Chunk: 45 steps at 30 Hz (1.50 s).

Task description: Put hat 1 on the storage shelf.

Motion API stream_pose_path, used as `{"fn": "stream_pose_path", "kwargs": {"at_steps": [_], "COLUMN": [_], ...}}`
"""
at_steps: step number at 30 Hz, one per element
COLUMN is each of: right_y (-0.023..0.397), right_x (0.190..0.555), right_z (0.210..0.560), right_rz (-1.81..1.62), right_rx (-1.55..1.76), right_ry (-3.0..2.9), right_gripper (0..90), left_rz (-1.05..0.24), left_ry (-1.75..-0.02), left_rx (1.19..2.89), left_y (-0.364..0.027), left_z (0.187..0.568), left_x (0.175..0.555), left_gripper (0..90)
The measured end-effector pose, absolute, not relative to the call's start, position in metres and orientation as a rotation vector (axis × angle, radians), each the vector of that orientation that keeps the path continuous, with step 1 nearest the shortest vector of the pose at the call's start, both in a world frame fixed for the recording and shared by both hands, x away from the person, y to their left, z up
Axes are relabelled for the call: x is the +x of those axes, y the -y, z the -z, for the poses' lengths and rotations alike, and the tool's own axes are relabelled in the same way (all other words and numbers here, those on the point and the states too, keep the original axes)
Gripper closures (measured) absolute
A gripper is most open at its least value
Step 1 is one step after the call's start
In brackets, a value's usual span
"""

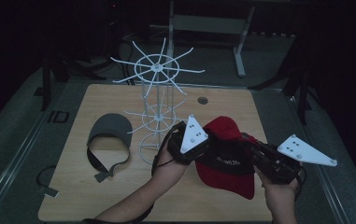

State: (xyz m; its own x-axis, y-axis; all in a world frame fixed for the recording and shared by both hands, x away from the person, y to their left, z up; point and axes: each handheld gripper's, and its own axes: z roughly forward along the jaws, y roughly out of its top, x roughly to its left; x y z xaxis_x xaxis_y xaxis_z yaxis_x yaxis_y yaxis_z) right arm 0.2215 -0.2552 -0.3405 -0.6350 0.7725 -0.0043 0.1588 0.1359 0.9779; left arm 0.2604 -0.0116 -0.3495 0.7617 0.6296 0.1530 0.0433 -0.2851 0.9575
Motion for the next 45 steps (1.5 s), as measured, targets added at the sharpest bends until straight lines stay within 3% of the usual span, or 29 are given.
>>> {"fn": "stream_pose_path", "kwargs": {"at_steps": [10, 17, 22, 30, 37, 45], "right_y": [0.263, 0.267, 0.267, 0.268, 0.274, 0.264], "right_x": [0.215, 0.207, 0.197, 0.175, 0.185, 0.212], "right_z": [0.349, 0.354, 0.354, 0.345, 0.338, 0.347], "right_rz": [-1.547, -1.548, -1.558, -1.673, -1.603, -1.571], "right_rx": [0.886, 0.881, 0.833, 0.651, 0.636, 0.537], "right_ry": [-1.885, -1.901, -1.943, -1.969, -1.972, -2.131], "right_gripper": [81.1, 70.4, 56.2, 45.2, 51.1, 49.9], "left_rz": [-0.630, -0.658, -0.647, -0.606, -0.535, -0.406], "left_ry": [-0.505, -0.465, -0.457, -0.421, -0.283, -0.135], "left_rx": [1.769, 1.771, 1.762, 1.749, 1.777, 1.802], "left_y": [0.018, 0.022, 0.019, 0.014, -0.001, -0.021], "left_z": [0.339, 0.335, 0.333, 0.339, 0.343, 0.343], "left_x": [0.260, 0.257, 0.258, 0.257, 0.261, 0.266], "left_gripper": [84.7, 84.8, 84.8, 84.6, 84.5, 84.4]}}
